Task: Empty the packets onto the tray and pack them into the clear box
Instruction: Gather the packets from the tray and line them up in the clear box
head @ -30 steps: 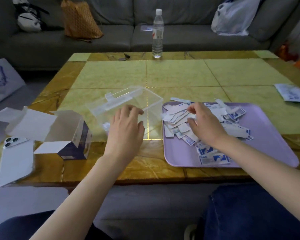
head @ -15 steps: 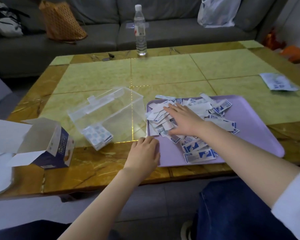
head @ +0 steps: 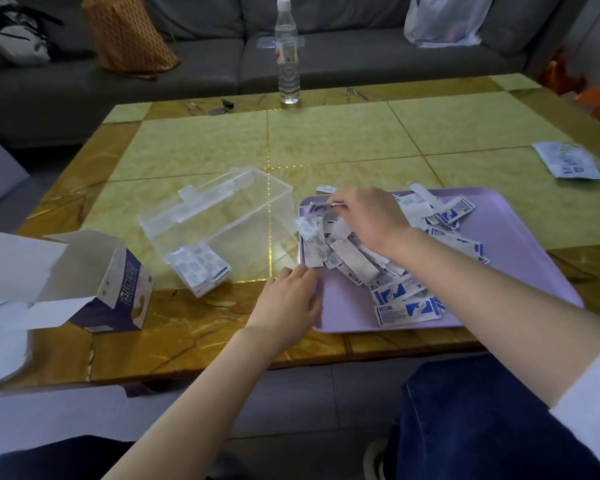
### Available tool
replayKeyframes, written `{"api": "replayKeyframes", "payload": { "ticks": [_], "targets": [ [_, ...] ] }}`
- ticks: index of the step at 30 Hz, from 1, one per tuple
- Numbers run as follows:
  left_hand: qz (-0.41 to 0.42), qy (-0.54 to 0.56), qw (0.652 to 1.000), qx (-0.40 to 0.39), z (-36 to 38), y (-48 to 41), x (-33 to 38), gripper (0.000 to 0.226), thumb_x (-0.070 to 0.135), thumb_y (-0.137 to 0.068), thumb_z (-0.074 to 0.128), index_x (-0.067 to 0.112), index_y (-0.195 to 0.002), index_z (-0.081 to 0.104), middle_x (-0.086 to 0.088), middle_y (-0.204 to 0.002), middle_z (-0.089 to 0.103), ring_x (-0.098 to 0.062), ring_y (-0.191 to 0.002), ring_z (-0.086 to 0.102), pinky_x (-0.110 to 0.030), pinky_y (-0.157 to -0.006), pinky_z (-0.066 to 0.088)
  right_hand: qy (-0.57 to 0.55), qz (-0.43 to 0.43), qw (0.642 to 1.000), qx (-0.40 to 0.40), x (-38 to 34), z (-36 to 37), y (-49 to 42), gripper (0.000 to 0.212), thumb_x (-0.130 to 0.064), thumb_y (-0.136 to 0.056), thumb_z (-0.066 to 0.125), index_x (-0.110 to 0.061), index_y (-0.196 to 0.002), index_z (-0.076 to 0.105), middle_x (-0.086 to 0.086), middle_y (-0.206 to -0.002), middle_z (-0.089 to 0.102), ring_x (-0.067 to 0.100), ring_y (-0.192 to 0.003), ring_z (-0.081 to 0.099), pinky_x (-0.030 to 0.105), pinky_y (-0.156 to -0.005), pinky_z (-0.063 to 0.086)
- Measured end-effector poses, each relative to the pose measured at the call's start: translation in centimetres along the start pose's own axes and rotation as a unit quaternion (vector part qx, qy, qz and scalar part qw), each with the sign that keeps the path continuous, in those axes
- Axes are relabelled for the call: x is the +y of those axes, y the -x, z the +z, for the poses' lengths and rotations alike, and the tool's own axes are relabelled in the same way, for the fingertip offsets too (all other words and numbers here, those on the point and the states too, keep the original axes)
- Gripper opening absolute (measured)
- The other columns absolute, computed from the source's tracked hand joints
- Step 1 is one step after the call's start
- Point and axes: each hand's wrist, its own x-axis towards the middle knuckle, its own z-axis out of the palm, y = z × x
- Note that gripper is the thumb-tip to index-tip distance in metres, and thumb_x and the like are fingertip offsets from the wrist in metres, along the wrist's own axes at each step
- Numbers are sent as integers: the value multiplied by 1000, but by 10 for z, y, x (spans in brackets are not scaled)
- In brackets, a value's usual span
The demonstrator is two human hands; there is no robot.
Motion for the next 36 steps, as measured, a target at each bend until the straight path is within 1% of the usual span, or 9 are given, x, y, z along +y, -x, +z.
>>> {"api": "replayKeyframes", "payload": {
  "ticks": [4,7,11,15,18,23,26,32,36],
  "targets": [
    [-70,164,981,75,-11,-4,3,39,25,-94,51,13,-128,38,-3,-127,47,-21,-107,53,-32,-87,45,-22,-32,998,44,-3,-23,14,18,-15,-96,48,-7,-106,61,7,-101,65,22,-82,55,29,-64,35],
    [-72,214,959,172,-18,-7,7,47,23,-90,59,8,-128,36,-5,-126,42,-19,-111,49,-18,-84,36,-18,-76,997,-10,-9,-24,34,17,-7,-93,51,-12,-106,61,5,-101,65,23,-88,58,34,-69,46],
    [-50,226,960,157,-20,-8,12,42,24,-89,61,15,-125,43,-2,-122,51,-13,-108,52,-16,-78,37,-21,-79,991,-104,-15,-6,57,15,-10,-92,50,-16,-102,58,7,-95,64,28,-87,59,41,-71,48],
    [-64,185,973,121,-10,-7,11,17,21,-91,58,16,-107,58,-4,-100,68,-23,-92,62,-36,-72,50,-64,-51,987,-135,-14,6,66,13,-13,-96,47,-13,-103,57,4,-102,61,25,-97,56,41,-77,47],
    [-67,179,975,111,-4,-8,10,13,17,-90,56,13,-100,63,-3,-98,68,-23,-91,61,-40,-73,50,-77,-37,986,-143,-15,4,69,27,-10,-95,48,-16,-121,51,-1,-123,54,19,-112,51,36,-85,46],
    [-5,121,988,97,5,-5,17,19,21,-91,55,16,-108,61,1,-100,67,-22,-91,60,-37,-77,47,-71,-64,987,-126,-17,3,80,37,-5,-90,54,-20,-124,49,-4,-122,50,14,-108,50,28,-79,45],
    [13,84,992,90,6,-3,19,14,16,-90,54,12,-102,61,-2,-99,65,-26,-92,57,-35,-80,42,-3,-70,984,-162,-11,6,85,42,-3,-89,52,-18,-128,48,-2,-124,50,17,-115,44,30,-89,41],
    [18,110,987,113,-6,-2,23,13,22,-96,47,11,-100,52,-2,-99,55,-23,-90,50,-29,-75,34,-43,-11,990,-137,-7,5,89,14,-11,-93,49,-12,-102,59,3,-101,59,21,-100,51,33,-77,41],
    [31,-57,997,48,0,-4,20,29,34,-96,42,13,-116,41,-2,-115,43,-23,-106,40,-29,-88,29,-97,35,986,-127,-5,14,90,24,-6,-92,48,-10,-114,57,4,-115,55,20,-113,47,33,-93,42]
  ]
}}
